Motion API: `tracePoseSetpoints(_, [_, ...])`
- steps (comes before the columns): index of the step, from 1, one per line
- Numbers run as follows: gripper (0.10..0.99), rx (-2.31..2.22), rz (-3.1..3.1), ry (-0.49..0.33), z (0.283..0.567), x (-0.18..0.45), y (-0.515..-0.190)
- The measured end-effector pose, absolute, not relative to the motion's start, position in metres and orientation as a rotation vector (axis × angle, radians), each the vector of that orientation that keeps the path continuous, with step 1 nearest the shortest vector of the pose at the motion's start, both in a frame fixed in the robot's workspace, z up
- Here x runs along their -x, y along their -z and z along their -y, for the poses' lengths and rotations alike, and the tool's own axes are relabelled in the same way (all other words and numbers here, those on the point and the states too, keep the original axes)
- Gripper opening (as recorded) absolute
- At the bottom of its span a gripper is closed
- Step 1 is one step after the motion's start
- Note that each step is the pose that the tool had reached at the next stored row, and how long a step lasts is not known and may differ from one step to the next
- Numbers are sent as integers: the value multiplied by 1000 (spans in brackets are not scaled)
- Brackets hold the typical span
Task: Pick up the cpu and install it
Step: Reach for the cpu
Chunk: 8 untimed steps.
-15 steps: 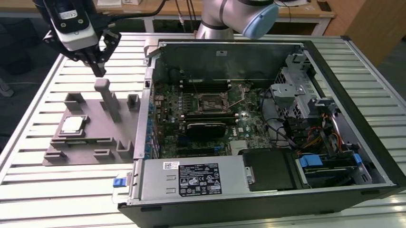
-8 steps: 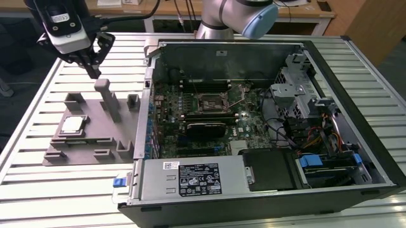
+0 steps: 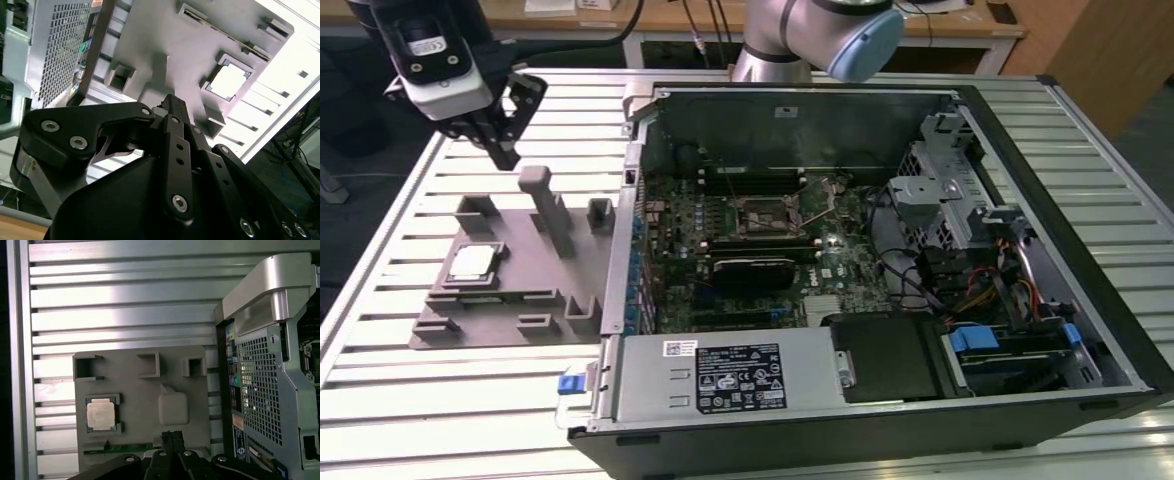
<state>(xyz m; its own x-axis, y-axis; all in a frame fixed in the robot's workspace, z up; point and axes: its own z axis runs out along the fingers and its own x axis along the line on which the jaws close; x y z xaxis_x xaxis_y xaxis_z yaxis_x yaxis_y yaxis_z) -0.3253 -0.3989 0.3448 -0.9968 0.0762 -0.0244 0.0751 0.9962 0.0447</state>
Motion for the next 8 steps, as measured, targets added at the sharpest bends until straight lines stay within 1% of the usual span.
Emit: tracePoseSetpoints(8, [106, -118, -3113, -68, 399, 342, -335])
